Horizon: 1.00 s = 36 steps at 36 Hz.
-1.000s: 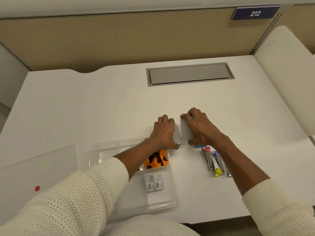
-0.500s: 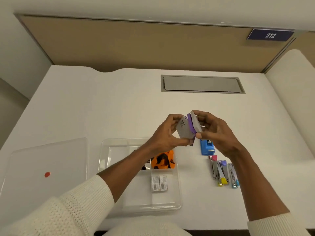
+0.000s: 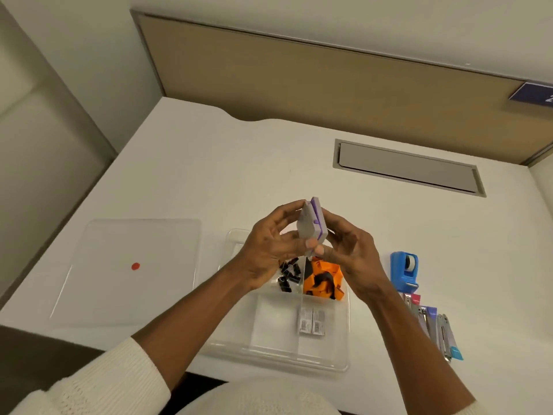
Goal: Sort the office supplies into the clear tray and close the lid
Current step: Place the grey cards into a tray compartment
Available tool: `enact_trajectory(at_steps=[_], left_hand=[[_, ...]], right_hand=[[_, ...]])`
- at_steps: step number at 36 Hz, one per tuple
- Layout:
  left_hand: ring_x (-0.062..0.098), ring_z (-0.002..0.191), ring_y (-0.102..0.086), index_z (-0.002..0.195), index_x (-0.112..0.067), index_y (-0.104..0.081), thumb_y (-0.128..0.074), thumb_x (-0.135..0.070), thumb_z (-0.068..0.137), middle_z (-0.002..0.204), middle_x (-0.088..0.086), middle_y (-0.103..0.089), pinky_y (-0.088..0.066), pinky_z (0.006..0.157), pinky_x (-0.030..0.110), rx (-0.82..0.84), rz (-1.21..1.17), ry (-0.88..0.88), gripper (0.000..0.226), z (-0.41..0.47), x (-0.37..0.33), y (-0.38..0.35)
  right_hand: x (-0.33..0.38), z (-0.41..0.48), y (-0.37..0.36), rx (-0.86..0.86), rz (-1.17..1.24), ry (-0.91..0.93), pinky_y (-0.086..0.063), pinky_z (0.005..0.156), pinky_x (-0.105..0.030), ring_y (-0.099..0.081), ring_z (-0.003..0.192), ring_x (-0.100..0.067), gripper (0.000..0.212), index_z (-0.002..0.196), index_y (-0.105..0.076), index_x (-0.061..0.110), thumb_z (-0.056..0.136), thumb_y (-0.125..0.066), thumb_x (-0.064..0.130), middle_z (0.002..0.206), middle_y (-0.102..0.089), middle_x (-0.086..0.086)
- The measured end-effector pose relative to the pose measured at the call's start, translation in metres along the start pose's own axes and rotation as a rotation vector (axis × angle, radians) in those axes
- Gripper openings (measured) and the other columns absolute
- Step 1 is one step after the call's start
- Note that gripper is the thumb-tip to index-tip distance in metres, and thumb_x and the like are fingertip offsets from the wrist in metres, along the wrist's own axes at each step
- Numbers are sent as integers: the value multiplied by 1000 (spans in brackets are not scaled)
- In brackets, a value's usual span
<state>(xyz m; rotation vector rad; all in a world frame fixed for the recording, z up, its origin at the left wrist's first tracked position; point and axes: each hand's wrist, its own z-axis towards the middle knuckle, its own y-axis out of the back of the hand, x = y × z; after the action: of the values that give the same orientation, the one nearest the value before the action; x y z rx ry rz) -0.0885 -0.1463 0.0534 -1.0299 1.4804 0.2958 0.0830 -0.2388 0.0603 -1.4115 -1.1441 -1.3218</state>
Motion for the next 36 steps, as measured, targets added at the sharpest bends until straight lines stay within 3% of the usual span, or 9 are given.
enact_trajectory(at_steps=[7, 10, 15, 21, 25, 28, 30, 33, 36], left_hand=[[30, 120, -66, 139, -30, -59, -93, 0, 68, 140, 1, -58, -62, 83, 45, -133, 100, -16, 84, -32, -4, 40], [28, 118, -66, 138, -36, -58, -97, -5, 63, 138, -1, -55, -63, 80, 45, -151, 179, -13, 90, -45, -8, 55], [17, 119, -63, 138, -45, -55, -101, -17, 59, 135, -8, -57, -65, 84, 40, -172, 377, 12, 96, -62, -7, 75], [21, 111, -71, 142, -48, -50, -94, -13, 70, 130, -9, -62, -66, 81, 40, -287, 365, 34, 91, -66, 0, 97], [16, 103, -72, 145, -38, -46, -92, -14, 73, 128, -5, -66, -65, 79, 31, -460, 334, 88, 88, -63, 8, 105], [16, 103, -72, 139, -29, -51, -90, -17, 77, 124, -6, -69, -64, 82, 28, -553, 359, 127, 74, -61, 16, 111], [18, 105, -72, 135, -24, -57, -86, -15, 82, 123, -4, -72, -64, 84, 35, -542, 296, 150, 62, -58, 20, 111], [22, 107, -75, 128, -17, -65, -78, -9, 89, 121, 3, -75, -64, 87, 44, -461, 131, 167, 42, -57, 22, 106], [25, 104, -76, 125, -14, -66, -71, -4, 94, 118, 3, -77, -63, 88, 44, -418, 12, 165, 33, -58, 23, 103]], right_hand=[[-1, 2, -39, 79, 28, -57, -53, 99, -60, -63, 121, -36, 46, 133, -64, 13, 88, -74, 8, 129, -68, -11], [0, 2, -54, 62, 100, -115, -53, 98, -54, -64, 118, -37, 37, 129, -67, 10, 93, -67, 16, 123, -71, -14], [-5, 4, -88, -62, 30, -224, -61, 81, -42, -74, 98, -33, 23, 115, -74, 11, 95, -68, 21, 102, -78, -9], [-24, 3, -113, -293, -44, -347, -63, 82, -49, -76, 92, -23, 19, 108, -74, 17, 91, -74, 27, 97, -80, -1], [-27, -3, -125, -511, -323, -154, -64, 75, -38, -74, 89, -16, 26, 110, -72, 22, 89, -74, 36, 96, -77, 8], [-29, -4, -130, -552, -624, 129, -56, 63, -27, -68, 80, -14, 23, 107, -74, 15, 86, -80, 23, 93, -72, 4], [-34, -4, -138, -511, -842, 258, -46, 56, -22, -60, 71, -15, 20, 101, -75, 12, 82, -81, 16, 89, -66, 1], [-46, -6, -157, -408, -980, 251, -38, 55, -15, -56, 73, -12, 24, 101, -72, 14, 82, -82, 24, 95, -60, -2], [-49, -6, -171, -397, -875, 189, -36, 62, -2, -57, 87, -8, 29, 104, -73, 16, 83, -82, 33, 105, -60, -4]])
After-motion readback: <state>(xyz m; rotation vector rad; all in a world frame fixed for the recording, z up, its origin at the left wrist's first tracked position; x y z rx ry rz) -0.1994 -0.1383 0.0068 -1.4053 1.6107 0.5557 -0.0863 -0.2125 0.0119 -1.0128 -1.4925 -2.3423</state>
